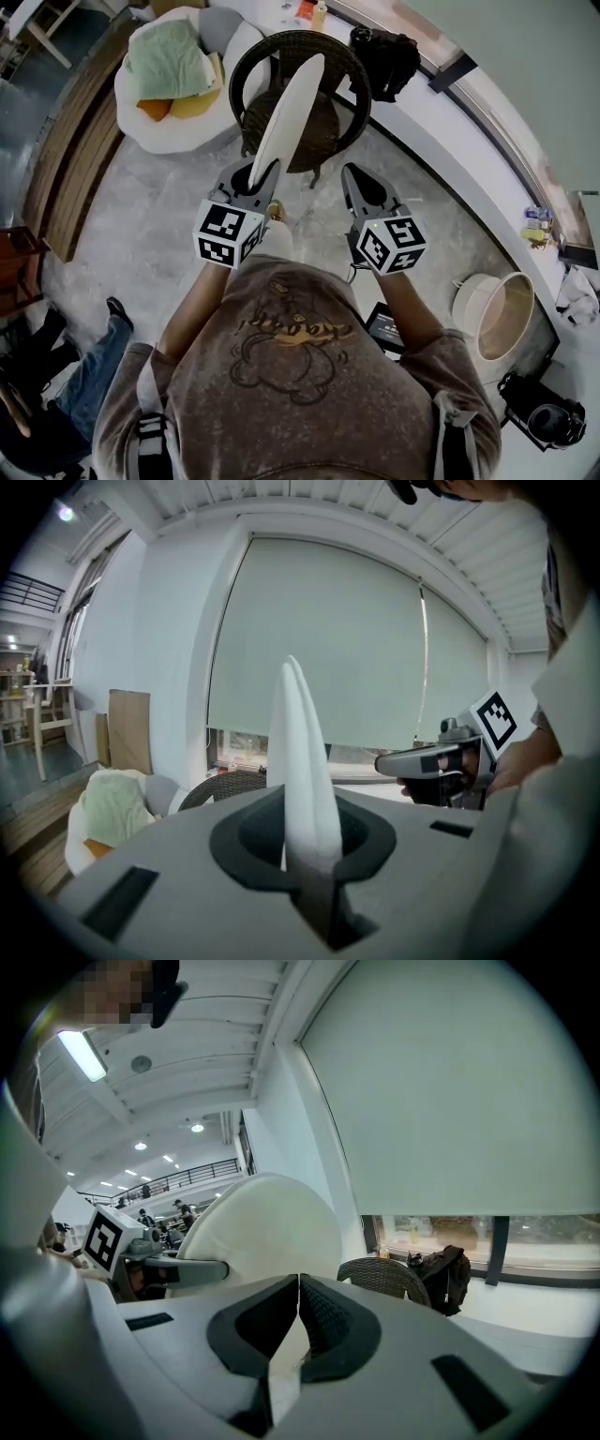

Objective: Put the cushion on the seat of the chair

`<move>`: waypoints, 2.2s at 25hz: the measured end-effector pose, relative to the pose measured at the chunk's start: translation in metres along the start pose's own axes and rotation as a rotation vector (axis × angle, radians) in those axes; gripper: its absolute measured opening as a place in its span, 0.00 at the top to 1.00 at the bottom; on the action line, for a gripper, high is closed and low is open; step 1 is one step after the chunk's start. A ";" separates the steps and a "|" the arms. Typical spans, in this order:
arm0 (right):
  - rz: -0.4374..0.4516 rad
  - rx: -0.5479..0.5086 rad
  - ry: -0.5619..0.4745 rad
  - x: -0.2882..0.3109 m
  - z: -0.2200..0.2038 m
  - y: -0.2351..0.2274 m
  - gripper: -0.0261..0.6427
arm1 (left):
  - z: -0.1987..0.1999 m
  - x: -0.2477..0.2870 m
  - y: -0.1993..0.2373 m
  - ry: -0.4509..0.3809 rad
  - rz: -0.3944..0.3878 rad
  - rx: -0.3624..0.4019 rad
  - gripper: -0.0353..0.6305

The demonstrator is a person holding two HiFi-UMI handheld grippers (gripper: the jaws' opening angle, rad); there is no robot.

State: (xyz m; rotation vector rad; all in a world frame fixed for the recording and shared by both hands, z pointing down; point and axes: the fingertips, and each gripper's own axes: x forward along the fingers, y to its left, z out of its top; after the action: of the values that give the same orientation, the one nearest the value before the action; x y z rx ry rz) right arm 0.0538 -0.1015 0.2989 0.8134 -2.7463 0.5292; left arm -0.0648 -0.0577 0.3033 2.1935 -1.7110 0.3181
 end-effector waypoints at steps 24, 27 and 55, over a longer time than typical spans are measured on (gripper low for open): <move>-0.068 -0.021 0.019 0.105 0.040 -0.059 0.93 | 0.026 0.106 0.080 0.061 -0.120 0.004 0.87; -0.059 -0.019 0.025 0.112 0.038 -0.069 0.93 | 0.027 0.121 0.082 0.065 -0.115 0.004 0.87; -0.126 0.015 0.087 0.188 -0.046 -0.164 0.93 | -0.069 0.242 0.121 0.191 -0.139 -0.133 0.87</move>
State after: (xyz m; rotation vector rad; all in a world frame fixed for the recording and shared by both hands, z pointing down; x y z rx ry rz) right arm -0.0030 -0.3008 0.4445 0.9360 -2.5947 0.5470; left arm -0.1196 -0.2728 0.4734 2.0990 -1.4300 0.3554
